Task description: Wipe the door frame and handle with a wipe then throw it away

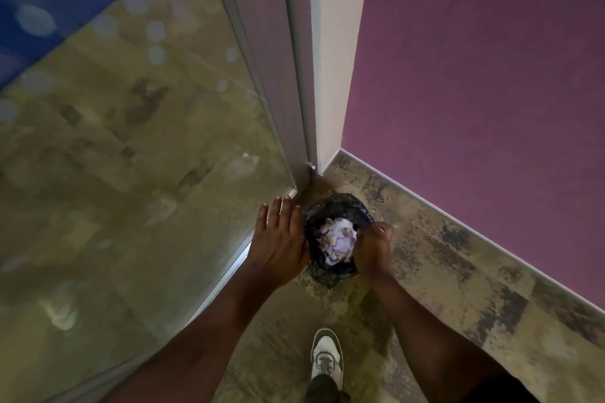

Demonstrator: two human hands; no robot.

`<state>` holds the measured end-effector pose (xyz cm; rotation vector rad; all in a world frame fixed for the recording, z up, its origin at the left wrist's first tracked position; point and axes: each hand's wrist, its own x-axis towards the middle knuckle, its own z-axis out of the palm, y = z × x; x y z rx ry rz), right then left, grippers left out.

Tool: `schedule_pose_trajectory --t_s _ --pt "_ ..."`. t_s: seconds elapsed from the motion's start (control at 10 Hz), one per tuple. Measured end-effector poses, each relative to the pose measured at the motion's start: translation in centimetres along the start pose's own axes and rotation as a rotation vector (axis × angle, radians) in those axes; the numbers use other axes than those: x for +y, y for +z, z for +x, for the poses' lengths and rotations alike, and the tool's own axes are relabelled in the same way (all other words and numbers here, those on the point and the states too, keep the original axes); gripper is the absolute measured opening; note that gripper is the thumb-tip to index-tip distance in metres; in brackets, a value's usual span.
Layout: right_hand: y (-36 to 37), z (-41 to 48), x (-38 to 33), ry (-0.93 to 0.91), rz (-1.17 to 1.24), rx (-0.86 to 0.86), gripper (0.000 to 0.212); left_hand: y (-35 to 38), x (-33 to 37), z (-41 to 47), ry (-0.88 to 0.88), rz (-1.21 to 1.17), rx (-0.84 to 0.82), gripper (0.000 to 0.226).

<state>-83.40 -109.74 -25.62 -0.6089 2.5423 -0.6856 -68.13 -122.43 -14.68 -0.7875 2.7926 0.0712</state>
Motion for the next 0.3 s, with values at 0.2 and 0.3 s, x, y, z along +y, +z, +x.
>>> schedule_pose_trajectory --t_s 0.2,0.3 --pt "-2.6 -3.5 -3.9 -0.232 -0.254 -0.168 0.043 -3.0 -1.4 -4.1 -0.085 0.001 0.0 0.071" --pt "-4.2 -6.3 -6.5 -0.406 -0.453 -0.205 0.066 -5.1 -1.9 -7.4 -0.184 -0.002 0.025 0.072"
